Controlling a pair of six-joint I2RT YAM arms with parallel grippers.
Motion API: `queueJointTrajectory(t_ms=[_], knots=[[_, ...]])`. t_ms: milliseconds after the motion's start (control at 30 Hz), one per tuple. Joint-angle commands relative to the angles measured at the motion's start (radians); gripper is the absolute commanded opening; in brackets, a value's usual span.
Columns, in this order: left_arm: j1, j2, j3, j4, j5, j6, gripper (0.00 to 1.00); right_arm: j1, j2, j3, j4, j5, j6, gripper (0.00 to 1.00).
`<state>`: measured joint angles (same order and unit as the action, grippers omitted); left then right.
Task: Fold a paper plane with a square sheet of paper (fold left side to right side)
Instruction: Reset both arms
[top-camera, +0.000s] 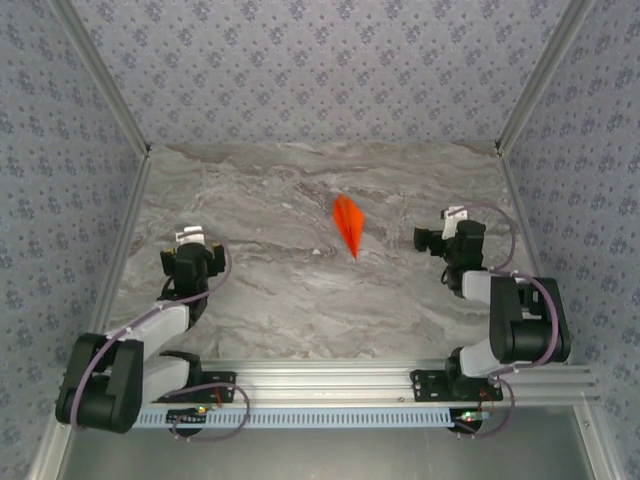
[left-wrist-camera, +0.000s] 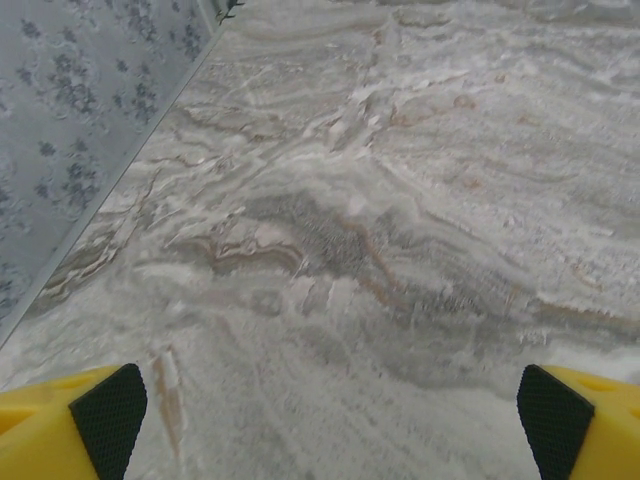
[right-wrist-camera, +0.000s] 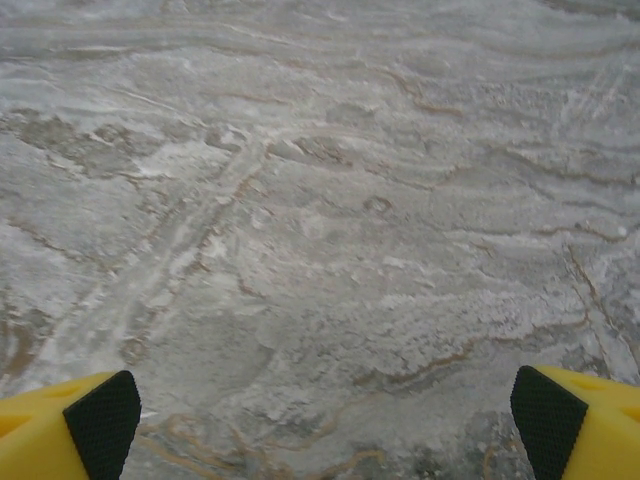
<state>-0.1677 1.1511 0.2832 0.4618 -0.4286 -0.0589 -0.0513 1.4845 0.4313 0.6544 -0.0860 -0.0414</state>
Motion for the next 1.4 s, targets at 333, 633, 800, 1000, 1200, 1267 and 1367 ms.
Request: queueJointTrajectory(t_ms=[333, 633, 800, 1000, 1200, 1267, 1367], knots=[[0.12, 0.167, 0.062, 0.261, 0.29, 0.037, 0.98, -0.003, 0.038, -0.042, 0.149, 0.04, 0.021, 1.0], [0.186, 0.368, 0.079, 0.424, 0.37, 0.023, 0.98, 0.002, 0.038, -0.043, 0.148, 0.054, 0.02, 1.0], [0.188, 0.38, 0.127, 0.35, 0.364, 0.023, 0.98, 0.006, 0.038, -0.042, 0.148, 0.064, 0.018, 1.0], [0.187, 0.381, 0.125, 0.356, 0.364, 0.023, 0.98, 0.012, 0.038, -0.042, 0.149, 0.073, 0.015, 1.0], [0.187, 0.382, 0.128, 0.353, 0.375, 0.028, 0.98, 0.016, 0.037, -0.042, 0.148, 0.084, 0.014, 1.0], [0.187, 0.381, 0.128, 0.353, 0.375, 0.027, 0.98, 0.016, 0.038, -0.042, 0.148, 0.086, 0.013, 1.0], [0.188, 0.382, 0.127, 0.353, 0.375, 0.028, 0.98, 0.015, 0.037, -0.043, 0.148, 0.083, 0.014, 1.0]])
